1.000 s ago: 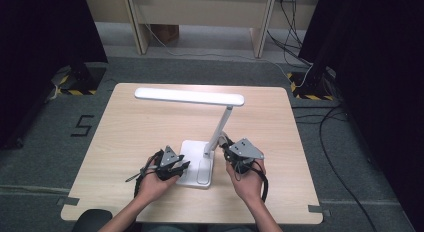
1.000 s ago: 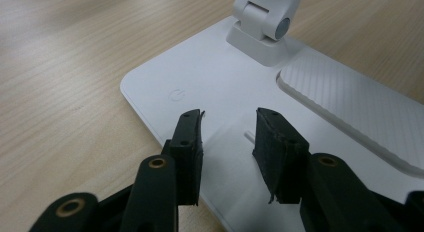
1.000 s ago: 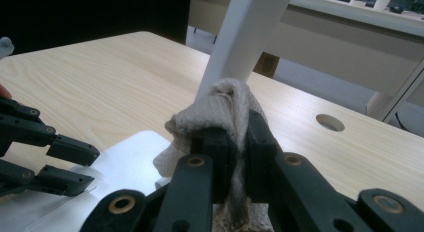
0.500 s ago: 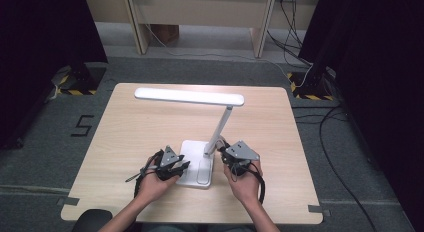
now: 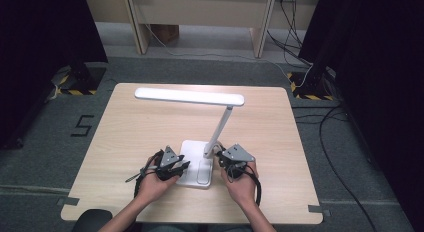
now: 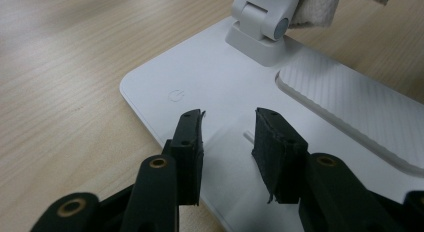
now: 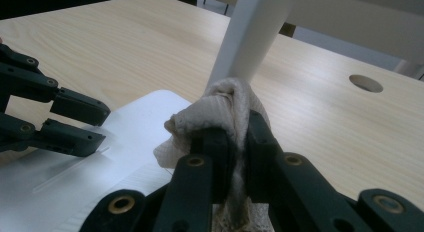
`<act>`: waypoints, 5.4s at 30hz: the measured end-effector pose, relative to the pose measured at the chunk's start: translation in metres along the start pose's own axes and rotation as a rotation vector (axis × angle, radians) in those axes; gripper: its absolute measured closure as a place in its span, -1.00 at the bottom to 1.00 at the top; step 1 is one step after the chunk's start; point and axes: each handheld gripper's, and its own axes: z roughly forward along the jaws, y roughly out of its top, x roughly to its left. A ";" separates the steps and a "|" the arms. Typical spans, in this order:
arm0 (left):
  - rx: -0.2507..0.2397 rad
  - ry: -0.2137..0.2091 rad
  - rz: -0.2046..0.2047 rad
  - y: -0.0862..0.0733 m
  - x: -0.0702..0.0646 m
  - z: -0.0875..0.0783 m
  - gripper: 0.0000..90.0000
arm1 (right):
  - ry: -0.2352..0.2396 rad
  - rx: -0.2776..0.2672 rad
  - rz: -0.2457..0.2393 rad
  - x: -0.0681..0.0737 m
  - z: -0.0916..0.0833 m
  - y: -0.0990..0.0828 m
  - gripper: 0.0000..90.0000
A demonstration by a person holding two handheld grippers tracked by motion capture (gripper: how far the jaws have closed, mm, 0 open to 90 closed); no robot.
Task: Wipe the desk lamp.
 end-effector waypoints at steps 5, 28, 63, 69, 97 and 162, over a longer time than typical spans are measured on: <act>0.000 0.000 0.002 0.000 0.000 0.000 0.40 | 0.009 0.003 0.015 0.000 0.004 -0.004 0.86; -0.004 -0.009 -0.003 -0.001 0.001 0.000 0.42 | -0.005 0.056 -0.016 -0.019 -0.007 -0.012 0.86; -0.007 -0.013 -0.011 -0.001 0.001 0.000 0.42 | 0.064 0.160 0.027 -0.022 0.053 -0.008 0.84; -0.007 -0.012 -0.012 -0.001 0.001 0.000 0.42 | 0.059 0.155 0.025 -0.022 0.055 -0.009 0.85; -0.010 -0.007 -0.009 -0.001 0.001 0.000 0.42 | 0.159 0.210 -0.023 -0.015 0.037 -0.014 0.89; -0.012 -0.010 -0.006 -0.002 0.001 0.000 0.43 | 0.325 0.269 -0.085 0.024 0.018 -0.003 0.88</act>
